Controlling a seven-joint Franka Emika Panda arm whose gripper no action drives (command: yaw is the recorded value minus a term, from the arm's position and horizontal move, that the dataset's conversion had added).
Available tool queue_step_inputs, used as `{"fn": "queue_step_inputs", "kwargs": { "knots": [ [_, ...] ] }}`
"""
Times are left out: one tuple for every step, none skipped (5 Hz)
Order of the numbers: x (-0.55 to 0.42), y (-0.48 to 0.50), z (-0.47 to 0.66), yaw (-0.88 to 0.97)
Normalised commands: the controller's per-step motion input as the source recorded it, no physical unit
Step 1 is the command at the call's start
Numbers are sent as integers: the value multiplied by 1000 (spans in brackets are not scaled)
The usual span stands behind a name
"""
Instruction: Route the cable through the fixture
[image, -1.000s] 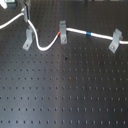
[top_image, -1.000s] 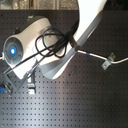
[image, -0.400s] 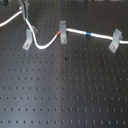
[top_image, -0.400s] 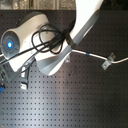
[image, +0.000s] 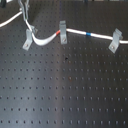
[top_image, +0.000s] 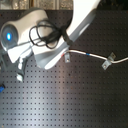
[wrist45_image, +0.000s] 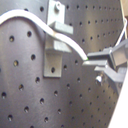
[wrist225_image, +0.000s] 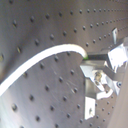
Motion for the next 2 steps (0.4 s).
{"fn": "queue_step_inputs", "kwargs": {
  "knots": [
    [-123,116,114,186],
    [34,40,-34,-29]
  ]
}}
